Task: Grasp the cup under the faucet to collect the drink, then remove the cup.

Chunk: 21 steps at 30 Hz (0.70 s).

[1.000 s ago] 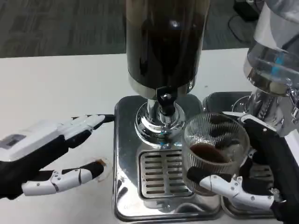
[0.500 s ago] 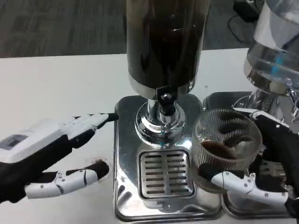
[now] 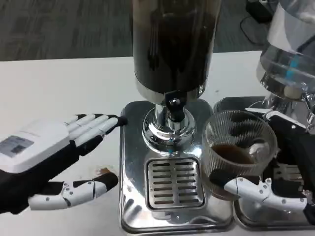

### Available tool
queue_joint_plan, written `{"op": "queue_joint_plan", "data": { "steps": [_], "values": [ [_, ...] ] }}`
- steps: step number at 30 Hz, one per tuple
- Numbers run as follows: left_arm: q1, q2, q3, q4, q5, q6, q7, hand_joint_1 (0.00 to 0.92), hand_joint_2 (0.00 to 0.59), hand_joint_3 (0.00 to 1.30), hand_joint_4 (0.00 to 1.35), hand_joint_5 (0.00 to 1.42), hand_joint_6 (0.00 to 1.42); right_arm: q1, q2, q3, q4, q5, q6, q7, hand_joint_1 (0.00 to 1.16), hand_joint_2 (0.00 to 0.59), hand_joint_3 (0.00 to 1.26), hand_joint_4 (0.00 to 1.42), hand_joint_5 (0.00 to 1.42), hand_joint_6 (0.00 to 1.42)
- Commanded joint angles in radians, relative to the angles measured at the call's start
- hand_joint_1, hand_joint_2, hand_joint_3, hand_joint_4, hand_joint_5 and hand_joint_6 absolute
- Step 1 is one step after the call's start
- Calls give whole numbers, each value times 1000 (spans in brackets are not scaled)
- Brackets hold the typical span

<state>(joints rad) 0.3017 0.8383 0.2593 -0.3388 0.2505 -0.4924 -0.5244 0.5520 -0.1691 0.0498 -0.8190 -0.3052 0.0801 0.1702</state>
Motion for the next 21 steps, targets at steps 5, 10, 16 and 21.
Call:
{"op": "queue_joint_plan", "data": {
  "steps": [5,10,16,21],
  "values": [
    [20,-10,18,-29,34,7,5,0,295,0,0,0,0,-11,4,7,-20,16,-18,-2,987,171,504,568,819,1139],
    [34,-22,25,-46,32,22,1,0,296,0,0,0,0,-22,-2,11,-22,11,-17,2,988,171,504,568,816,1138],
    [42,-38,34,-56,31,24,7,0,297,0,0,0,0,-8,10,11,-20,19,-12,-5,988,171,504,568,816,1138],
    [47,-42,43,-60,30,26,3,0,297,0,0,0,0,-4,9,12,-24,15,-14,-5,988,171,504,568,815,1140]
  ]
}}
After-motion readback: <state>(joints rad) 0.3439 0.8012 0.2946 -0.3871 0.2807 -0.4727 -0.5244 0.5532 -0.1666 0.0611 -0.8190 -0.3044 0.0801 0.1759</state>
